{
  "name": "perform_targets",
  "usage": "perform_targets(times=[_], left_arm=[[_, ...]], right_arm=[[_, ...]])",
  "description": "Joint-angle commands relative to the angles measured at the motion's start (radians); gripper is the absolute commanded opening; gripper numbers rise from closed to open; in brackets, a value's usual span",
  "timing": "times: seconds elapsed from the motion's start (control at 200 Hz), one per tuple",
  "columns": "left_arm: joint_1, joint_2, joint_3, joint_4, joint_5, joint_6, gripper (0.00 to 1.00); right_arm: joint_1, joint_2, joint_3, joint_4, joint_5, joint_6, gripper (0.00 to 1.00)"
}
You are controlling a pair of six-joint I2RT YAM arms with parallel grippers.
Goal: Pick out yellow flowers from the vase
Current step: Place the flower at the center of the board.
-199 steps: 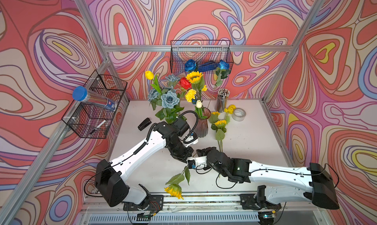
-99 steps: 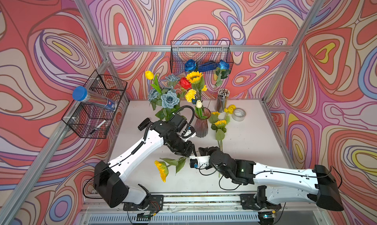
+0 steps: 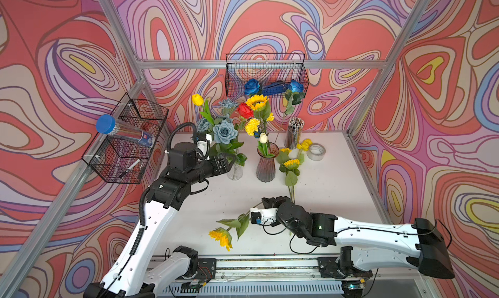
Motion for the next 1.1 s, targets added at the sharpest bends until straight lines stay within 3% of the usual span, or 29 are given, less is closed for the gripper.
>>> perform_targets(times=[0.0, 0.175, 0.386, 0.631, 0.811, 0.901, 1.097], left_arm=[[0.037, -0.053, -0.038, 0.081, -0.11, -0.056, 0.76], [0.074, -0.121, -0.082, 0.077, -0.21, -0.047, 0.75], [0.081, -0.169, -0.106, 0.063, -0.279, -0.026, 0.75], [0.085, -0.169, -0.107, 0.053, -0.271, -0.017, 0.75], [0.088, -0.174, -0.106, 0.049, -0.274, -0.007, 0.75], [0.091, -0.177, -0.102, 0.038, -0.276, -0.001, 0.75], [0.095, -0.19, -0.113, 0.025, -0.28, 0.01, 0.75]], right_arm=[[0.001, -0.061, -0.017, 0.087, 0.007, 0.129, 0.0], [-0.044, -0.121, 0.003, 0.104, 0.056, 0.325, 0.0], [-0.284, -0.197, 0.051, -0.037, -0.003, 0.665, 0.0], [-0.688, -0.204, 0.067, -0.181, -0.335, 0.993, 0.0], [-0.992, -0.075, 0.061, -0.233, -0.704, 1.156, 0.0], [-1.07, -0.016, 0.053, -0.24, -0.817, 1.18, 0.0], [-1.124, 0.151, 0.107, -0.363, -0.894, 1.14, 0.0]])
